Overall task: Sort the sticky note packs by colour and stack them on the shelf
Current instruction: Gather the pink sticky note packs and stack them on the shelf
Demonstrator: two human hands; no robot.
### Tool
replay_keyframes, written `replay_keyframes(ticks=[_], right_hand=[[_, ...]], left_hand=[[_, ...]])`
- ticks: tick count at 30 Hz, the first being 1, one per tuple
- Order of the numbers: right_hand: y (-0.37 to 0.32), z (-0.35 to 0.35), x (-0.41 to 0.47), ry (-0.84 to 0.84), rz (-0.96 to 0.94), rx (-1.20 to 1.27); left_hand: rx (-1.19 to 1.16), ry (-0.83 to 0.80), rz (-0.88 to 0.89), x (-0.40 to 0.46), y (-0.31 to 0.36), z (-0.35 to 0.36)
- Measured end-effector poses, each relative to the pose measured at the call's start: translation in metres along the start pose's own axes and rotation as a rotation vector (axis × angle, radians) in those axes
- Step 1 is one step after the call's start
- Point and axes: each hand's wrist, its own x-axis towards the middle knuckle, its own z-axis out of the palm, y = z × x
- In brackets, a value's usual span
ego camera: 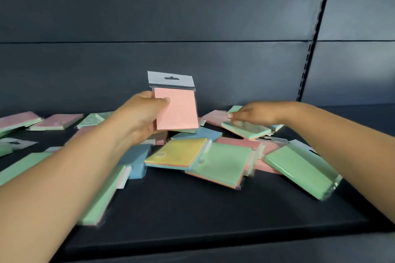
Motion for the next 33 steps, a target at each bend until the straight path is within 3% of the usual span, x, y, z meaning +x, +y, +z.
replay_keyframes(ticks=[6,8,12,19,27,31,33], right_hand=[[-0.015,-0.002,0.045,0.134,-0.082,-0.119],[-0.013,0.0,0.063,0.074,-0.069,-0.095],[-0.007,0.003,0.079,-0.126,0.134,-0.171],[-0.01,0.0,0.085,-0.234,0.171,-0.19],[-0.004,-0.002,0.081,-0.027,0.099,-0.032],[-0.004,-0.005,0.08,0.241,0.057,-0.058],[-0.003,-0.009,0.078,0.297,0.009,0.01]], left_hand=[[0.045,0.031,0.094,0.008,-0.002,-0.004],[0.076,0.039,0.1,0.009,-0.004,-0.006],[0.076,0.051,0.08,0.01,-0.008,-0.007],[0.061,0.055,0.053,0.008,-0.011,-0.01],[0.032,0.072,0.052,0.014,-0.011,-0.01],[0.011,0.074,0.041,0.013,-0.009,-0.01],[0.015,0.073,0.042,0.013,-0.009,-0.011]])
